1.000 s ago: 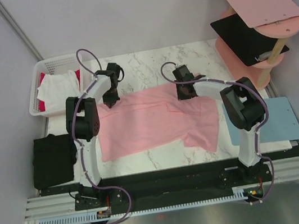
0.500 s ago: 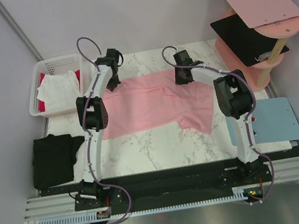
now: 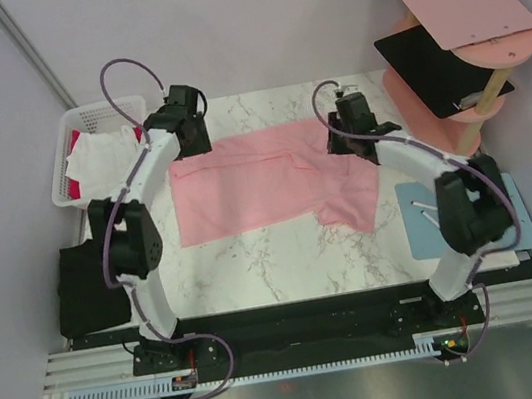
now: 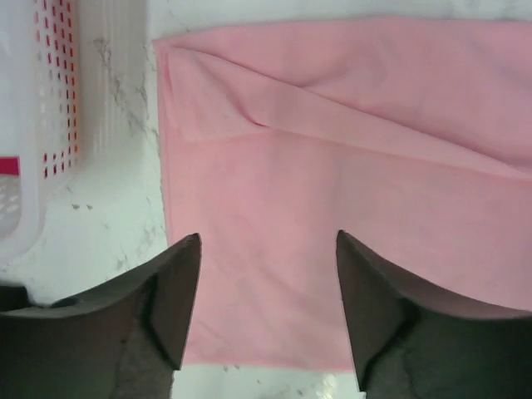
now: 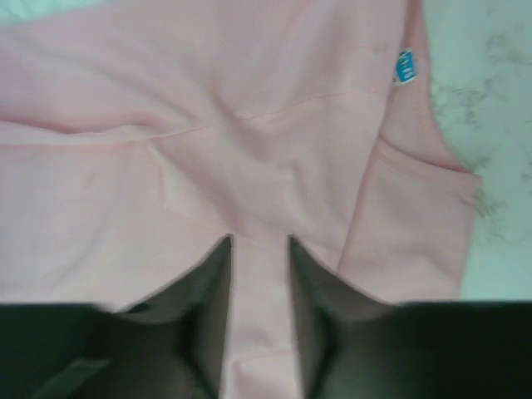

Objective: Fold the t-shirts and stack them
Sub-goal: Fold the flattened tshirt in 1/3 of the way, then grap the side of the flattened tshirt closest away from the robot with both arms

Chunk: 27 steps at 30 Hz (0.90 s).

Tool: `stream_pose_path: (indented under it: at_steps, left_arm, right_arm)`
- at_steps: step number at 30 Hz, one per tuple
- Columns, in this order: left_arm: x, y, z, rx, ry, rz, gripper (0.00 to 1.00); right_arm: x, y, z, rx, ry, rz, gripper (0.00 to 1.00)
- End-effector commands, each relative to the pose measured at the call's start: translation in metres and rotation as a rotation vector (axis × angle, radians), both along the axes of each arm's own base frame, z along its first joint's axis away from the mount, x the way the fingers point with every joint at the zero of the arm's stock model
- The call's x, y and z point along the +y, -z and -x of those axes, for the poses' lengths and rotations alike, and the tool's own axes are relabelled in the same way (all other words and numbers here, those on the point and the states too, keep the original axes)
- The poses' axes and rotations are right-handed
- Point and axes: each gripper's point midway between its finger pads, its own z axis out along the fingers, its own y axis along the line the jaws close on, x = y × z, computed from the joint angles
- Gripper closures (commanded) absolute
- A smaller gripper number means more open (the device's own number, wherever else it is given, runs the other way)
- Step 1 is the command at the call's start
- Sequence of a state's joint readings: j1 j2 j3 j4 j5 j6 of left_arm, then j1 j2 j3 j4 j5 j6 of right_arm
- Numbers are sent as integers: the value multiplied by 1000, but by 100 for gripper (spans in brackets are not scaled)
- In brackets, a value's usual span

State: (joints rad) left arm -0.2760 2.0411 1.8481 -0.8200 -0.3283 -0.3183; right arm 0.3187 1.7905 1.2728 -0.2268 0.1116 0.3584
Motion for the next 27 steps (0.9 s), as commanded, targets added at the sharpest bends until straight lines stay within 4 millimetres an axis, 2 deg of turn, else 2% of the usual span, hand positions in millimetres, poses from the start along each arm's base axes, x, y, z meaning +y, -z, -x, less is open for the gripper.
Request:
stream_pose_path:
  at_steps: [1, 2, 3, 4, 5, 6, 7, 8, 9, 10, 12, 14, 18, 21, 25, 27]
  left_arm:
    - [-14, -49, 53, -153, 0, 181, 11]
    - [-13, -65, 66, -202, 0, 225, 1]
    - [-9, -31, 91, -128, -5, 230, 0]
    - [-11, -23, 104, -116, -18, 264, 0]
    - [-16, -17, 118, -103, 0, 317, 0]
    - [-17, -4, 139, -101, -12, 362, 0]
    - [-16, 0, 150, -100, -23, 387, 0]
    - [-17, 5, 161, -97, -24, 415, 0]
    - [-13, 14, 178, -100, -64, 442, 0]
    - [-8, 19, 185, -102, -94, 442, 1]
    - [-2, 31, 201, -103, -147, 462, 3]
    - [4, 36, 207, -103, -176, 459, 5]
    - [12, 51, 213, -56, -207, 436, 5]
    - [14, 60, 214, -24, -218, 420, 5]
    - [21, 61, 210, -28, -223, 385, 5]
    - [25, 58, 207, -39, -224, 373, 5]
  right_arm:
    - [-10, -51, 46, -130, -8, -71, 45]
    - [-15, -64, 60, -153, -1, -84, 38]
    - [-20, -59, 73, -133, 6, -84, 23]
    - [-25, -39, 92, -81, 16, -86, 13]
    - [-30, -50, 105, -110, 23, -107, 5]
    - [-36, -29, 124, -59, 32, -98, 2]
    - [-41, -37, 134, -75, 64, -133, 2]
    - [-45, -34, 143, -62, 81, -149, 2]
    - [-54, -18, 158, -12, 116, -154, 2]
    - [-57, -23, 166, -25, 150, -192, 2]
    - [-63, -8, 184, 18, 191, -210, 2]
    - [-62, -3, 195, 35, 225, -253, 4]
    - [-66, 42, 226, 195, 279, -282, 9]
    - [-62, 66, 238, 274, 300, -318, 11]
    - [-58, 82, 241, 324, 316, -340, 13]
    - [-58, 85, 236, 306, 321, -344, 13]
